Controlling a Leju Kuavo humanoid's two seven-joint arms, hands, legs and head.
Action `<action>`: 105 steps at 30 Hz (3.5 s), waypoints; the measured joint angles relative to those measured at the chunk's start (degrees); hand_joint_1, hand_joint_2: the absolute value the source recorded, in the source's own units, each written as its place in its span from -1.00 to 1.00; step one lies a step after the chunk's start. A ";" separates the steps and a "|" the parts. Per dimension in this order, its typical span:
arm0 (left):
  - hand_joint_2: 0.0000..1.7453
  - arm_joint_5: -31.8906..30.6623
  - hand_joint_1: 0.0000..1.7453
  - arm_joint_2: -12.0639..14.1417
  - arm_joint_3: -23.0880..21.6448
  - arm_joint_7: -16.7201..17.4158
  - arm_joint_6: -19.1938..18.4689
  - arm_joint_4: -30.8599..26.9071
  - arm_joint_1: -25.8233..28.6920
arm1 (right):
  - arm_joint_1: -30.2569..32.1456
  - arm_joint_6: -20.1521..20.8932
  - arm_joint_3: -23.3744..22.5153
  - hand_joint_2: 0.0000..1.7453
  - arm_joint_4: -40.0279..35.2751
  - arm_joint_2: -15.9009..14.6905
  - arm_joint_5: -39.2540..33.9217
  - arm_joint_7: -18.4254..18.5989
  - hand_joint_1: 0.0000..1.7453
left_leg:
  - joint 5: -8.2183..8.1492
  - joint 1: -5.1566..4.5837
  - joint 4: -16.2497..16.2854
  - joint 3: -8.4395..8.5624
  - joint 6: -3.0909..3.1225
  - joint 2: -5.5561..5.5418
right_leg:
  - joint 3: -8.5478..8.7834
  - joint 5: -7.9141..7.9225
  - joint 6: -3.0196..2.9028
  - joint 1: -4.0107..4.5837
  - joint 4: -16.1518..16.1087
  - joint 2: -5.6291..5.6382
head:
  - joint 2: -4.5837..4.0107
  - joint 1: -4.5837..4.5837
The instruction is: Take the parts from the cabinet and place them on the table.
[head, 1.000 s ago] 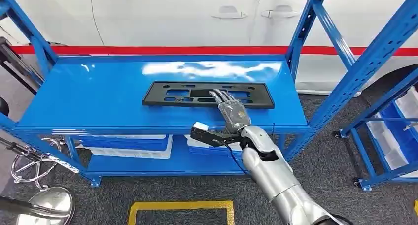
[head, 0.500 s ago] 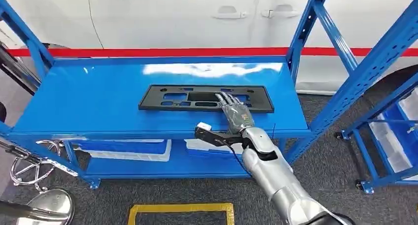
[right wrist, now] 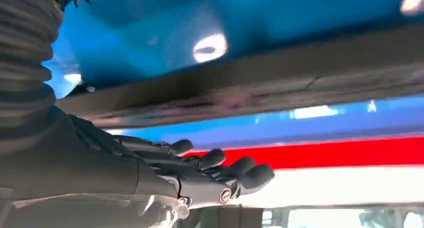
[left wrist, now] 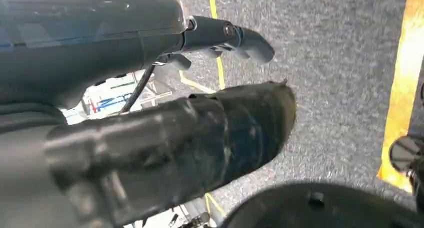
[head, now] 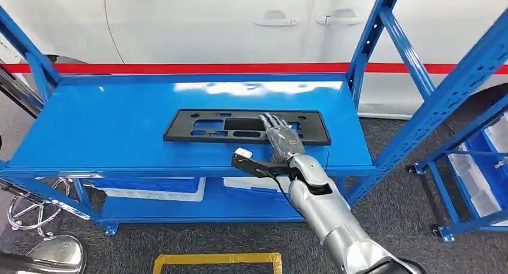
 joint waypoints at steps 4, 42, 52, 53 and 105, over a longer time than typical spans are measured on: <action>-1.00 0.00 -1.00 0.00 0.00 -0.02 0.15 0.15 0.09 | -0.20 -0.13 -0.02 1.00 0.26 0.20 0.04 0.00 -1.00 | 0.04 0.75 -1.46 1.44 1.15 0.20 | -2.64 -3.51 1.19 -0.06 6.19 0.01 | 0.00 0.04; -1.00 0.33 -1.00 -0.96 -0.04 -2.19 -0.28 0.96 0.33 | 6.08 -11.11 2.21 1.00 1.18 3.06 8.04 -1.92 -0.50 | -1.44 0.90 -1.47 3.52 0.57 0.12 | -2.25 2.73 1.28 -0.78 1.81 -0.26 | 0.00 0.15; -1.00 -0.18 -1.00 -1.18 -0.04 -2.29 -1.03 0.15 0.43 | 10.09 -11.74 2.82 -1.00 -6.23 2.60 8.92 -1.88 0.92 | -1.73 0.51 -1.79 3.65 0.31 0.08 | -1.77 1.74 0.47 -0.42 0.01 0.12 | 0.00 0.04; -1.00 -0.24 -1.00 -1.18 -0.04 -2.29 -1.12 0.15 0.44 | 10.18 -11.78 2.82 -1.00 -6.49 2.56 8.92 -1.86 0.94 | -1.73 0.51 -1.82 3.66 0.29 0.08 | -1.77 1.74 0.45 -0.39 0.02 0.13 | 0.00 0.04; -1.00 -2.84 -1.00 -0.39 -0.04 -4.48 -0.55 0.17 0.53 | 12.80 -3.75 -0.29 1.00 -22.60 0.85 -1.81 -6.21 -1.00 | -1.85 0.41 -1.74 3.65 -0.73 0.06 | -1.65 1.63 0.28 -0.53 0.12 0.06 | 0.00 0.04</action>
